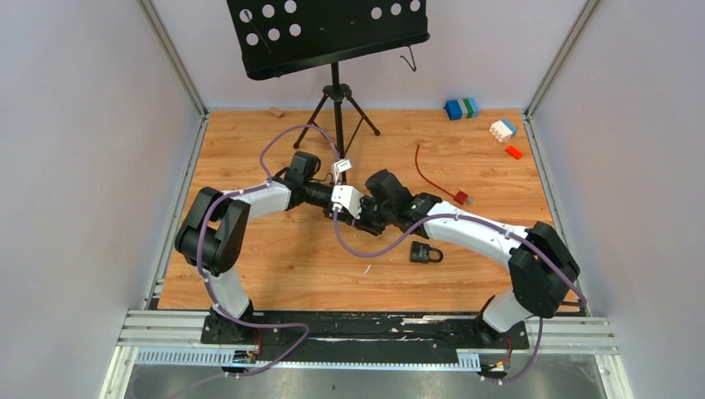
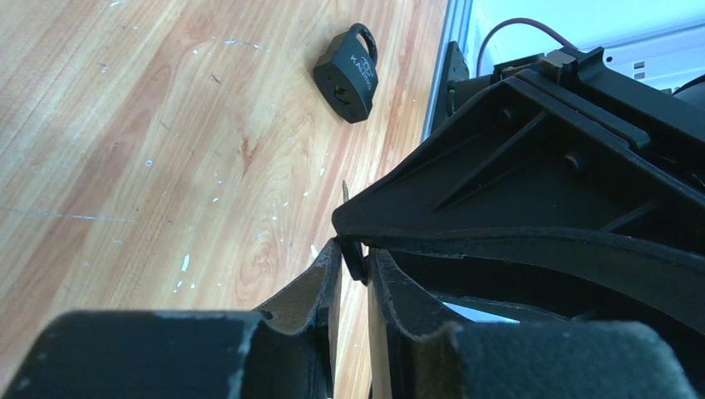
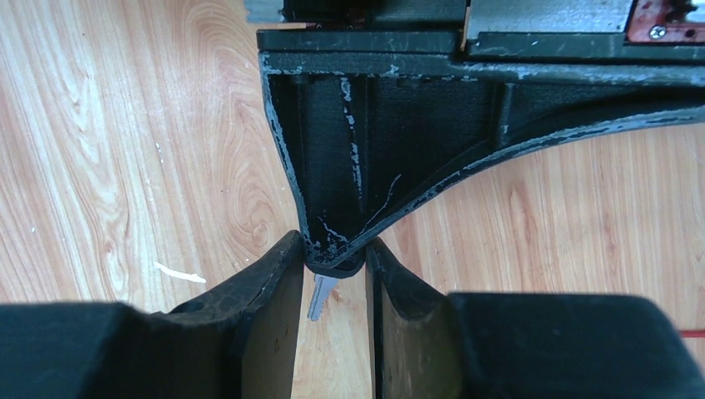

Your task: Unlock with the key

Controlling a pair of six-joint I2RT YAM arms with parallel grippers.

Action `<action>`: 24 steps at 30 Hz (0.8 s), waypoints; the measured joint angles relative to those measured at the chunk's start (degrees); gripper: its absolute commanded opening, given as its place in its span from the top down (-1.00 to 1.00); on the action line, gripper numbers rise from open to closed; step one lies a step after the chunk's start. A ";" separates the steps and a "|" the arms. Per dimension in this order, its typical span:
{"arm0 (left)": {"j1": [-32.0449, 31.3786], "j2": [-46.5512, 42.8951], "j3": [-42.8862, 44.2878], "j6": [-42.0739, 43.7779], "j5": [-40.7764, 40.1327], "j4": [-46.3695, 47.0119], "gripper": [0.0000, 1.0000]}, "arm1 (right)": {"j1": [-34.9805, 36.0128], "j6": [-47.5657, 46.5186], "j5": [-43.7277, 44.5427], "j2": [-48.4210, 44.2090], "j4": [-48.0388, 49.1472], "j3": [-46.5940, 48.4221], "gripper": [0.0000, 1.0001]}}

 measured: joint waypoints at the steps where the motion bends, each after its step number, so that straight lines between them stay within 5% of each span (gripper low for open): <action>1: 0.00 0.09 0.00 0.02 -0.09 0.02 0.64 | 0.00 0.09 0.13 0.20 -0.04 0.11 0.69; 7: 0.00 0.33 0.02 -0.15 -1.11 -0.07 0.91 | 0.04 0.50 0.96 0.63 0.00 0.28 0.59; 15: 0.00 0.31 0.17 0.46 -1.79 -0.46 1.00 | 0.04 0.90 1.33 0.74 -0.07 0.37 0.26; 24: -0.22 -0.26 0.57 2.69 -1.81 -3.34 1.00 | -0.17 0.72 2.40 0.00 -0.07 0.37 -0.44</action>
